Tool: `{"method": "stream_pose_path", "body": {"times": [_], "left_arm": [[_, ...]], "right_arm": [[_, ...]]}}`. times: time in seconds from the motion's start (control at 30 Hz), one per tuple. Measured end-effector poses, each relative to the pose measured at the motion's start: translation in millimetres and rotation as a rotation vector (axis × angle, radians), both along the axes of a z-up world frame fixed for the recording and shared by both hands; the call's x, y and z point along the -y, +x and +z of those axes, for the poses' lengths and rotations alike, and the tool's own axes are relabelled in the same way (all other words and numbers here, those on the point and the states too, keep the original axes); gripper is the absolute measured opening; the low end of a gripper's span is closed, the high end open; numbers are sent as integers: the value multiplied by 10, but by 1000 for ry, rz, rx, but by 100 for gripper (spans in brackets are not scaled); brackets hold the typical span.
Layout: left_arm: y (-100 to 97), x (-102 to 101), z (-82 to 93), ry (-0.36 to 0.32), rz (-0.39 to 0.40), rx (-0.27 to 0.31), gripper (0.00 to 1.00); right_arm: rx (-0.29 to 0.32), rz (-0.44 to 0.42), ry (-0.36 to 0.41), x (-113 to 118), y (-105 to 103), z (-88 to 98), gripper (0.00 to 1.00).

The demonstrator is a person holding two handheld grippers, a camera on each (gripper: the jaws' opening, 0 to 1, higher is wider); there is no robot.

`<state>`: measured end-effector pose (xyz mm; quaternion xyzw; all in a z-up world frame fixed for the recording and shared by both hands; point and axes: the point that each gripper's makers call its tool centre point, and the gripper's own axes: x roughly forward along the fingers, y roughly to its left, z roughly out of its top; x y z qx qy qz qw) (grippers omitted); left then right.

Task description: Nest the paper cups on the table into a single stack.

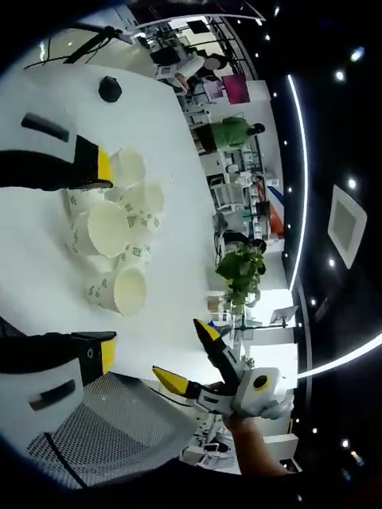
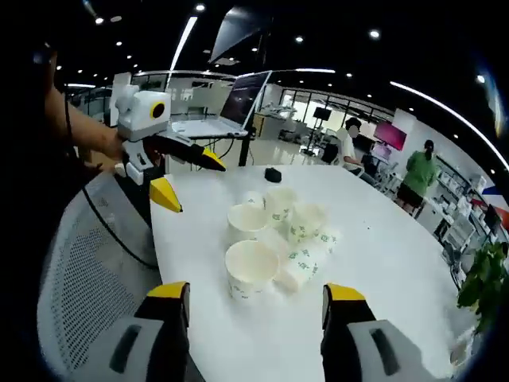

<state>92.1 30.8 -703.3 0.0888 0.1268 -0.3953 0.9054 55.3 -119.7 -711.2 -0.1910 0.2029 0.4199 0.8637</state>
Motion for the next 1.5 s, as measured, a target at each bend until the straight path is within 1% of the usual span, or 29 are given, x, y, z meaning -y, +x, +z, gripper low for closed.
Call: {"method": "stream_pose_path", "body": {"times": [0.1, 0.13, 0.17, 0.2, 0.23, 0.3, 0.47, 0.57, 0.63, 0.73, 0.83, 0.93, 1.0, 1.07, 1.17, 1.27, 1.4, 1.5], "left_arm": [[77, 63, 59, -11, -20, 9, 68], [89, 81, 65, -14, -28, 7, 66], [101, 119, 65, -11, -46, -1, 65], [103, 139, 58, -5, -58, -4, 63], [114, 170, 39, 11, -76, -6, 61], [126, 210, 18, 22, -96, -9, 59], [158, 321, -63, 53, -148, -22, 54], [178, 376, -122, 74, -177, -36, 51], [184, 397, -146, 84, -188, -49, 50], [197, 403, -177, 88, -197, -64, 47], [240, 386, -211, 91, -187, -76, 48], [262, 386, -212, 90, -185, -79, 47], [268, 388, -197, 99, -188, -67, 47], [275, 399, -190, 103, -194, -66, 46], [277, 405, -195, 123, -205, -56, 44], [271, 408, -206, 136, -215, -58, 42], [261, 412, -233, 156, -231, -66, 38], [246, 414, -258, 175, -249, -73, 35]], "right_arm": [[-9, -106, 101, 102, 3, 61, 79], [-10, -127, 109, 134, 8, 55, 82], [-4, -145, 102, 187, -4, 36, 86], [1, -144, 99, 203, -17, 27, 89], [10, -150, 96, 238, -46, 21, 90], [15, -155, 100, 269, -74, 12, 90], [4, -182, 113, 354, -138, -82, 95], [10, -198, 116, 387, -176, -150, 100], [25, -213, 104, 416, -190, -180, 100], [50, -224, 110, 413, -205, -198, 100], [67, -211, 82, 395, -207, -224, 100], [74, -217, 95, 401, -194, -210, 100], [73, -231, 114, 403, -186, -210, 100], [64, -229, 112, 382, -190, -259, 100], [78, -227, 101, 374, -188, -270, 99], [77, -227, 113, 374, -187, -263, 99], [88, -225, 100, 387, -181, -303, 97], [73, -233, 117, 405, -166, -322, 96]]}}
